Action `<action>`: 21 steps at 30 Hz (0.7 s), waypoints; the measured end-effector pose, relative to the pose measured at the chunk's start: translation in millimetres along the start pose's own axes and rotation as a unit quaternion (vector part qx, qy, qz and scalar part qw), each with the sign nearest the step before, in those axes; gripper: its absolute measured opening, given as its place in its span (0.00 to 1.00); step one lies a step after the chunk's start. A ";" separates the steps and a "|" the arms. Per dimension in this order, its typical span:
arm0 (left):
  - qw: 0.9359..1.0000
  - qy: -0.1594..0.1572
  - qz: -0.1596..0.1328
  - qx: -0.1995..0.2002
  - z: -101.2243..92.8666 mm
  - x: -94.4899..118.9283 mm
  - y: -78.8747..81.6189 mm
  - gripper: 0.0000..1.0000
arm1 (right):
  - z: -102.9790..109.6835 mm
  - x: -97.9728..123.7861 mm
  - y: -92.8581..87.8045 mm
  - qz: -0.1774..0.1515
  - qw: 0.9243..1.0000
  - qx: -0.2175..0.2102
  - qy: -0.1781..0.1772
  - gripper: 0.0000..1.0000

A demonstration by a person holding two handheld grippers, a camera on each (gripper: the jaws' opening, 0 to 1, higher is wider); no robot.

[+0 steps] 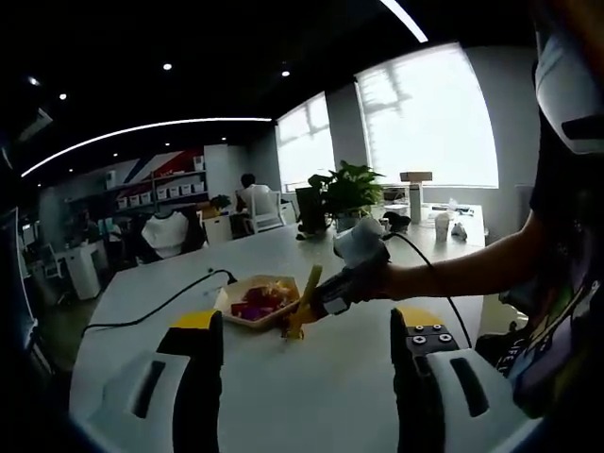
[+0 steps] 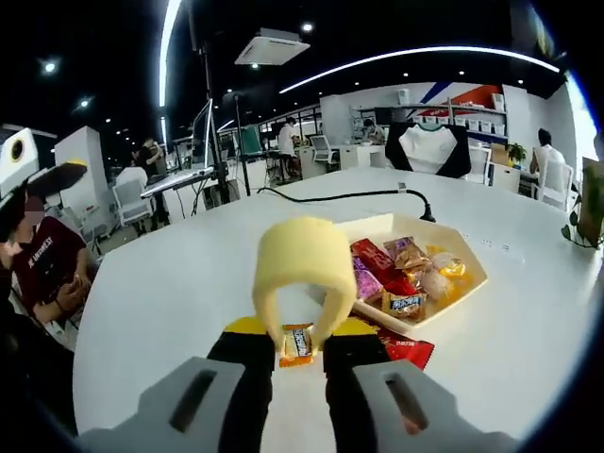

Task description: Place the target food into the container with the food tongs after gripping and lifting it, then release it inside without dropping or visibly crushing the food.

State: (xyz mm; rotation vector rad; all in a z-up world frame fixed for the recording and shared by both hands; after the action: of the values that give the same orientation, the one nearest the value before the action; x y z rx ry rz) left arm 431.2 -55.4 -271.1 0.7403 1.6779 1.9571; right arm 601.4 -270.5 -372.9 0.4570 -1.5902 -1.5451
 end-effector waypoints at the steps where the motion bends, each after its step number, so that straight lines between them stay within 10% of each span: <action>1: 1.000 0.000 0.000 0.000 0.2 -0.2 0.1 0.77 | 0.3 0.2 2.0 -0.002 1.000 0.001 0.000 0.15; 21: 1.000 0.002 0.002 -0.003 1.5 4.3 -1.6 0.77 | -27.4 -2.0 52.9 -0.064 0.997 0.008 -0.036 0.15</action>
State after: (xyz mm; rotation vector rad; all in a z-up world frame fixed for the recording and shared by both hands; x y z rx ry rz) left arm 429.0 -51.3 -272.0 0.7380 1.6725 1.9676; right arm 639.0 -277.3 -327.2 0.5256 -1.6560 -1.6617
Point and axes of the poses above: the point that each gripper's makers call its tool centre point, and the gripper's own axes: x roughly backward along the fingers, z roughly to its left, y roughly out of its top, the point moved 10 cm from there along x, roughly backward along the fingers, and after that the axes turned 4 degrees about -z, right-handed, at the moved point
